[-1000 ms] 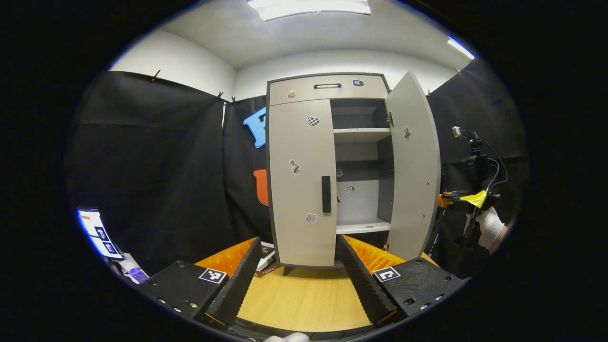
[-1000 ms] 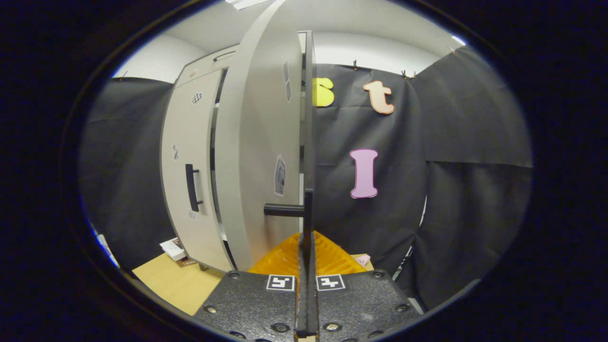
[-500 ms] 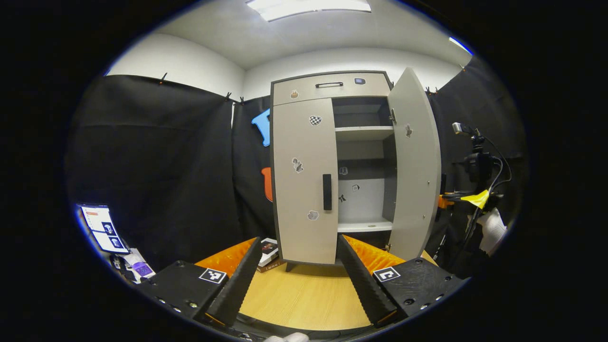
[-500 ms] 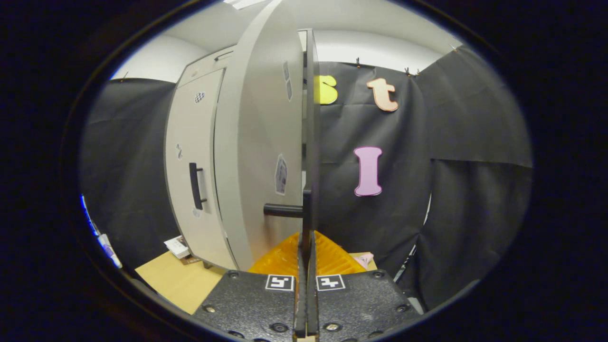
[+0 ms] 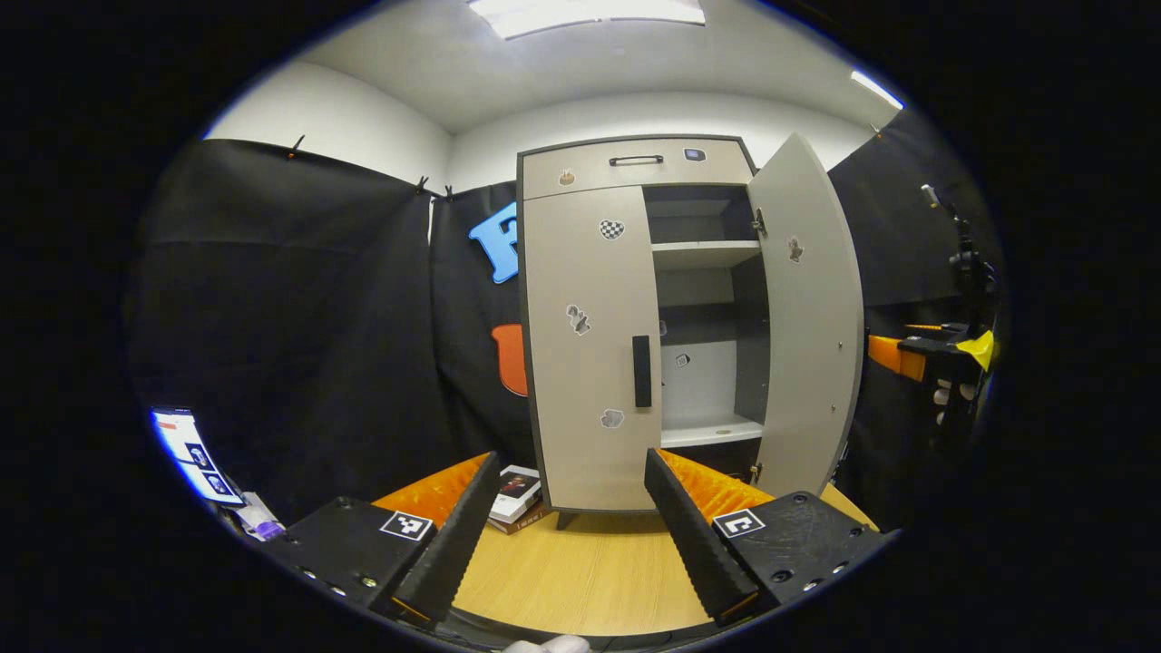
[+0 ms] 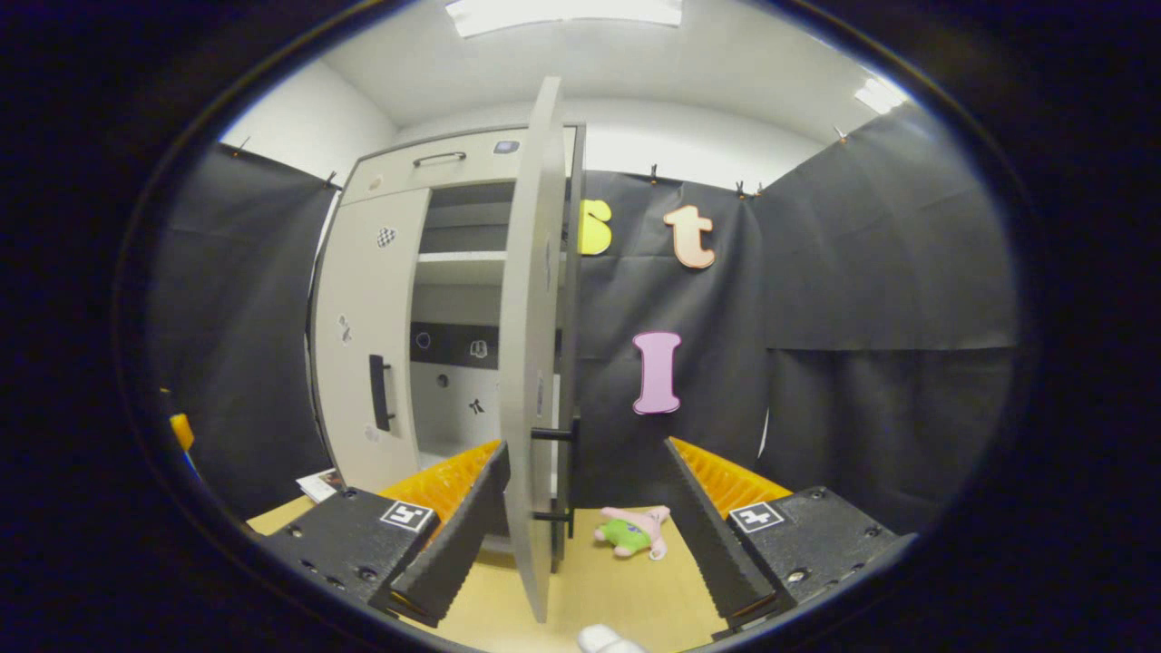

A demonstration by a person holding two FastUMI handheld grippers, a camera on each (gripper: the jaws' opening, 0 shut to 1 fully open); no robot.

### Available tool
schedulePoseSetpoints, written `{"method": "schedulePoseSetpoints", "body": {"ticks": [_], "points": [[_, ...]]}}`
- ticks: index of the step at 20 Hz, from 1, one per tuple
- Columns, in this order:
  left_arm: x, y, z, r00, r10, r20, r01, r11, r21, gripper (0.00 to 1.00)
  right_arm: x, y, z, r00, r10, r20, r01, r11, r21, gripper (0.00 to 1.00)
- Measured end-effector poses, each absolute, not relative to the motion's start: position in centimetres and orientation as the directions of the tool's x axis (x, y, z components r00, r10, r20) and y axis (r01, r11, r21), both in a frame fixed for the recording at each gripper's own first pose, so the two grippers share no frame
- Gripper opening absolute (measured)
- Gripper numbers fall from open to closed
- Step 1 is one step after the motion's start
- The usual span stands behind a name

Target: Open the right door of the double-door shoe cabinet with the right hand, and open the left door with the left hand.

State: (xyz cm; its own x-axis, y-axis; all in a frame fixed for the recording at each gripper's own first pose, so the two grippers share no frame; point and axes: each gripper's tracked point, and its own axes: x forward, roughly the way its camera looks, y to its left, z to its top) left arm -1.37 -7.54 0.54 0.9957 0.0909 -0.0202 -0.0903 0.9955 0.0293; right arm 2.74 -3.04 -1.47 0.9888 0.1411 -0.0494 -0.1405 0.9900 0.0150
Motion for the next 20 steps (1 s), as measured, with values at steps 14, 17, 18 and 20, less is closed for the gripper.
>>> {"method": "schedulePoseSetpoints", "body": {"ticks": [14, 17, 18, 20], "points": [[11.6, -6.3, 0.0, 0.997, -0.081, 0.009, 0.081, 0.997, 0.02, 0.96, -8.8, 7.6, -3.3, 0.986, 0.148, -0.077, -0.145, 0.988, 0.049, 1.0], [16.1, -9.3, 0.7, 0.993, -0.114, 0.026, 0.113, 0.993, 0.021, 0.96, -8.3, 7.7, -3.6, 0.985, 0.145, -0.095, -0.142, 0.989, 0.036, 1.0], [17.6, -10.1, 0.8, 0.993, -0.117, 0.026, 0.116, 0.993, 0.026, 0.96, -7.9, 7.7, -3.7, 0.985, 0.138, -0.102, -0.136, 0.99, 0.034, 1.0], [20.7, -11.8, 0.9, 0.992, -0.125, 0.029, 0.124, 0.992, 0.028, 0.96, -7.1, 7.5, -3.6, 0.986, 0.132, -0.102, -0.129, 0.991, 0.034, 1.0]]}}
